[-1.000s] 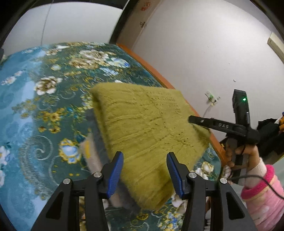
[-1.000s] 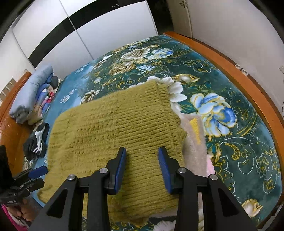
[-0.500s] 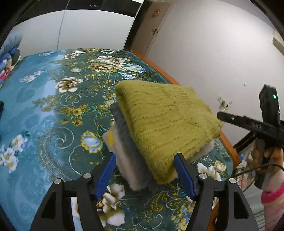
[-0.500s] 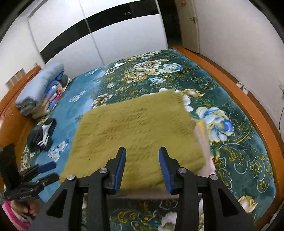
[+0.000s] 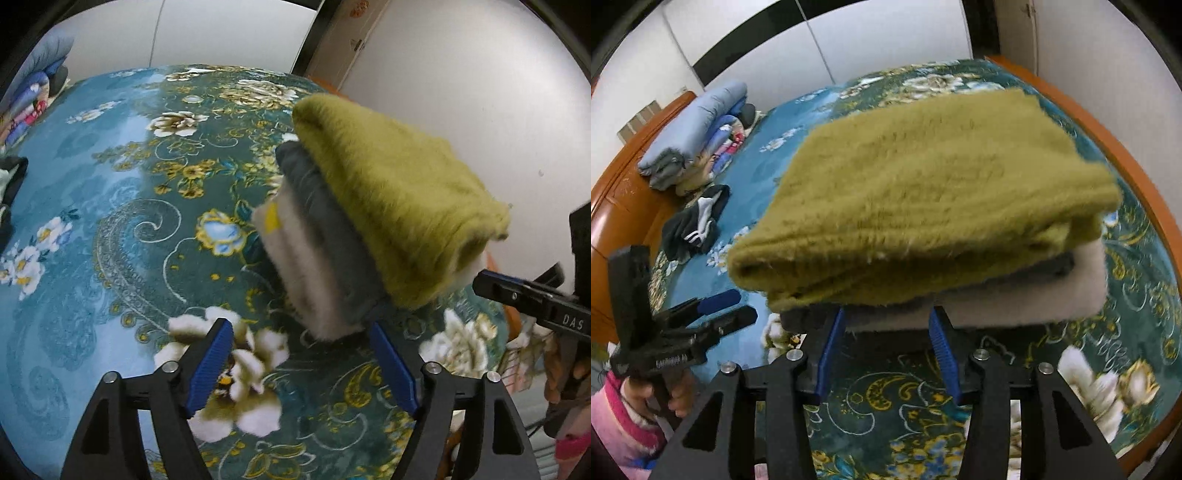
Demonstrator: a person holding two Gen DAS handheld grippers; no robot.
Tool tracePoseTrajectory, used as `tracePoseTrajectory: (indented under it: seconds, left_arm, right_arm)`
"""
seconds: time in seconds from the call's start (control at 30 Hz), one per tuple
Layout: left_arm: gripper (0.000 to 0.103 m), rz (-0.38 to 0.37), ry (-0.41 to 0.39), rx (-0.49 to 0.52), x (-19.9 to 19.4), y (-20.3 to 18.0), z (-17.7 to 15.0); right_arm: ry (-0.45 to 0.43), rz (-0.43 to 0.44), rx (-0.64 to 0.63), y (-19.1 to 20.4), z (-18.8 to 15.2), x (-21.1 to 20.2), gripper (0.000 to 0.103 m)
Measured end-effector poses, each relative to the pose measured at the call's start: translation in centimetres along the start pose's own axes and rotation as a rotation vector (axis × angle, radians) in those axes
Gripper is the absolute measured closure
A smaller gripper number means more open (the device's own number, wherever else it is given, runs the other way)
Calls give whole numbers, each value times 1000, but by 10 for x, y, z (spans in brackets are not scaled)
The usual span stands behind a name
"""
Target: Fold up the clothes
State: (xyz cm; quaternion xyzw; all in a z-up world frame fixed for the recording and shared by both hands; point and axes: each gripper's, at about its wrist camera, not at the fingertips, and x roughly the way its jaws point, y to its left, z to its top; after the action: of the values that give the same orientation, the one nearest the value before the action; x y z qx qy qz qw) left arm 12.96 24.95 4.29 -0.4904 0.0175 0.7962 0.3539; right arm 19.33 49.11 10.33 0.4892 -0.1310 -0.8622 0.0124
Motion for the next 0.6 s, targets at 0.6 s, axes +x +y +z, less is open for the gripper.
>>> tracePoseTrajectory:
  seconds: [0.6]
  left_arm:
    - [0, 78, -93, 45, 6, 3, -11]
  right_arm:
    - [42, -123, 150, 3, -34, 51, 14]
